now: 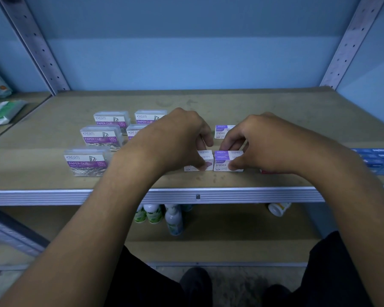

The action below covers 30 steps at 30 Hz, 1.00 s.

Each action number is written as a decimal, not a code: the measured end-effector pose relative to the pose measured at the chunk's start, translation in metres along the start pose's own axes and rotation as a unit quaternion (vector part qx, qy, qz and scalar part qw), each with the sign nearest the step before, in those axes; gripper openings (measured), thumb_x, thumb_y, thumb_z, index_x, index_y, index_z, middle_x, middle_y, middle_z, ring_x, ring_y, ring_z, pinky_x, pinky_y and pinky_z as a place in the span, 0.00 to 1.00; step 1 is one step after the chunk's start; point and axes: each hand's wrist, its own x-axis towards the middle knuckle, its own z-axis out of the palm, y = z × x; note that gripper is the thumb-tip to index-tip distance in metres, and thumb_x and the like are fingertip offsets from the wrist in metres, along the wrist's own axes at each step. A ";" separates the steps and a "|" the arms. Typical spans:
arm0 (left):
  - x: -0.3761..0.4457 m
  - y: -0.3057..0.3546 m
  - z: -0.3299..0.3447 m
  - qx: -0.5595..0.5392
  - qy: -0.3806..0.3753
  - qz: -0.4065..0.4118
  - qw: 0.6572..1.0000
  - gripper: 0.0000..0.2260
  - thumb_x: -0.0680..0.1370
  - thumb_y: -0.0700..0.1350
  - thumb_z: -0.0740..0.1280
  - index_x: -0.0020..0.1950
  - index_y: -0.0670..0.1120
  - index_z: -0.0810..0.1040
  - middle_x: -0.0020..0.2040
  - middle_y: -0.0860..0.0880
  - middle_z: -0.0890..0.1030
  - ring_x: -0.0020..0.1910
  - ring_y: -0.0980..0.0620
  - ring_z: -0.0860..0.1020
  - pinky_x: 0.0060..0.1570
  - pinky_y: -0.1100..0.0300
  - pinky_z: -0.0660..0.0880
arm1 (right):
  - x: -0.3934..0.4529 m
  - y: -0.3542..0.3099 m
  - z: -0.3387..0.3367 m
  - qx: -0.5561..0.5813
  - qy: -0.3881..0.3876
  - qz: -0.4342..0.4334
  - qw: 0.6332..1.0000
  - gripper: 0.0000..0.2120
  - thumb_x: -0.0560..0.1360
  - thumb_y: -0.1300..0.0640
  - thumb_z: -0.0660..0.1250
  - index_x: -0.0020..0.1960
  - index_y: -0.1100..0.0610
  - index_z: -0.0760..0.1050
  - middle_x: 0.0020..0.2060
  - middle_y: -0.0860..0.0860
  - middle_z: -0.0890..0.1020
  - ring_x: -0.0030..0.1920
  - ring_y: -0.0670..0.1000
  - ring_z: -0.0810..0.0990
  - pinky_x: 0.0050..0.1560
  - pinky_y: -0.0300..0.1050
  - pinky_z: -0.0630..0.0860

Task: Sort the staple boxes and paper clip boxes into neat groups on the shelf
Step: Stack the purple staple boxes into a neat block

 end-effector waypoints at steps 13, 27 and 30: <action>0.001 0.001 0.000 -0.001 -0.012 0.015 1.000 0.20 0.67 0.48 0.80 0.57 0.53 0.81 0.47 0.57 0.84 0.45 0.60 0.81 0.49 0.60 0.78 | 0.001 -0.003 0.002 -0.022 0.007 -0.014 1.000 0.14 0.69 0.51 0.80 0.54 0.46 0.85 0.47 0.44 0.84 0.43 0.42 0.80 0.40 0.38 0.74; 0.022 -0.017 -0.005 -0.011 0.119 0.021 0.993 0.12 0.74 0.50 0.73 0.57 0.53 0.82 0.52 0.57 0.83 0.49 0.60 0.78 0.49 0.64 0.74 | 0.017 0.015 -0.010 0.062 0.116 -0.013 0.991 0.14 0.75 0.50 0.73 0.61 0.43 0.81 0.56 0.41 0.82 0.54 0.40 0.78 0.52 0.37 0.72; 0.033 -0.021 0.001 0.005 0.108 0.011 0.994 0.15 0.75 0.50 0.73 0.60 0.53 0.81 0.58 0.55 0.82 0.56 0.55 0.77 0.55 0.57 0.75 | 0.024 0.018 -0.006 0.053 0.112 -0.008 0.992 0.16 0.76 0.50 0.72 0.63 0.42 0.80 0.61 0.43 0.81 0.60 0.44 0.77 0.58 0.42 0.71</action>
